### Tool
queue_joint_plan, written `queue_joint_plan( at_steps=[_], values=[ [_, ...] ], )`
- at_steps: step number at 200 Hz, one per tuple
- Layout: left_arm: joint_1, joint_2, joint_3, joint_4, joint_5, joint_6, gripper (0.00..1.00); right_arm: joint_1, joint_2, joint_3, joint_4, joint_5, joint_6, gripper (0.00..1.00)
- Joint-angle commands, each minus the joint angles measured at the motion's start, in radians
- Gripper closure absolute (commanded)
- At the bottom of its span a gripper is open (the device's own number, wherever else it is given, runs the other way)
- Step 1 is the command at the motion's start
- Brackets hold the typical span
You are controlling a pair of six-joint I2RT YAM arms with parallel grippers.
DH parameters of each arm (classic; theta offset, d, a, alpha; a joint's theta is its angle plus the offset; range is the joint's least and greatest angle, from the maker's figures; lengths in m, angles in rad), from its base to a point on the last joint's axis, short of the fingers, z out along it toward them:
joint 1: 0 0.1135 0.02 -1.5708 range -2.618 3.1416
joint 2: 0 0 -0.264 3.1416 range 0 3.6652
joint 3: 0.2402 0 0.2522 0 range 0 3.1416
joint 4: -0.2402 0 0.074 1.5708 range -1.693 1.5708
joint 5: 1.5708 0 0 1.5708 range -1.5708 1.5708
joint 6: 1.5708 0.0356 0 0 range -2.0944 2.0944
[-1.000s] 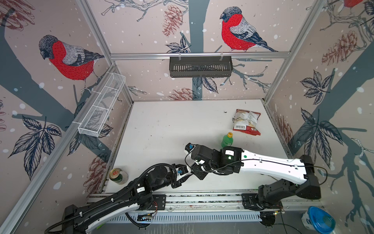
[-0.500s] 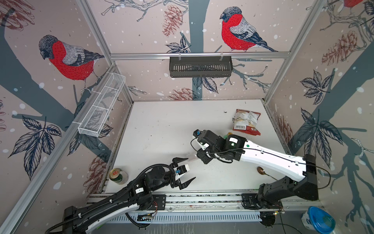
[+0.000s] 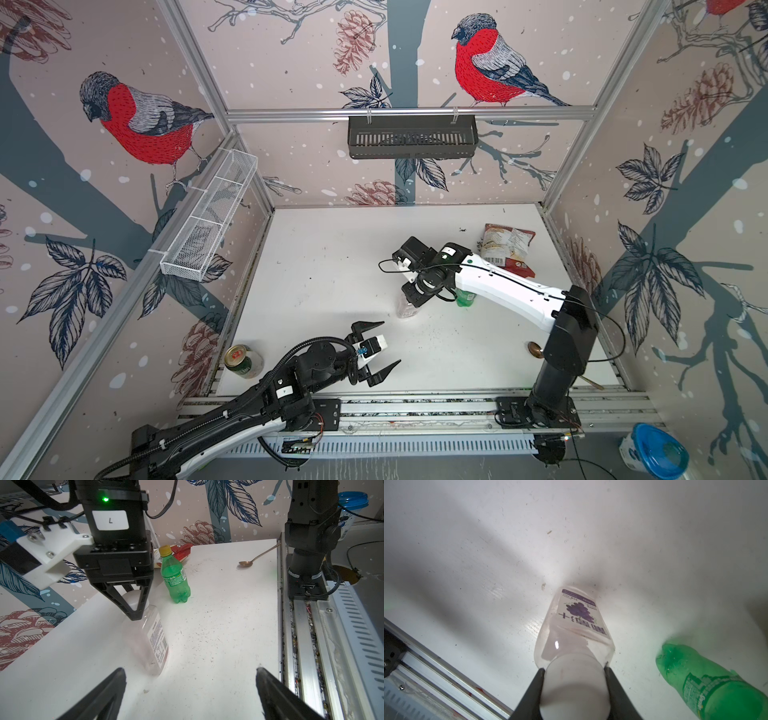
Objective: Screw on the bottle caps
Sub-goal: Place the plastic bottle at the center of the table.
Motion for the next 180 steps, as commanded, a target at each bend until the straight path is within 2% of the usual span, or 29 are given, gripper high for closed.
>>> queue_joint_plan(
  at_steps=[1,38,71,112,136,154,180],
  values=[
    [0.0,-0.006,-0.001,0.021,-0.009,0.01,0.01,-0.007,0.047,0.03,-0.093,0.013,-0.038,0.58],
    [0.0,-0.012,-0.004,0.023,-0.007,0.008,0.02,0.003,0.127,0.11,-0.149,0.034,-0.067,0.49],
    [0.0,-0.015,-0.003,0.015,-0.006,0.006,0.01,0.01,0.162,0.156,-0.176,0.043,-0.076,0.45],
    [0.0,-0.015,-0.006,0.024,-0.009,0.005,0.01,0.016,0.14,0.186,-0.183,0.065,-0.082,0.34],
    [0.0,-0.015,-0.009,0.026,-0.022,0.001,0.02,0.013,0.094,0.195,-0.143,0.067,-0.097,0.31],
    [0.0,-0.015,-0.012,0.035,-0.044,-0.007,0.02,0.017,0.048,0.182,-0.078,0.051,-0.135,0.25],
    [-0.001,-0.007,-0.009,0.039,-0.073,-0.017,0.01,0.006,0.034,0.242,-0.119,0.09,-0.142,0.23]
  ],
)
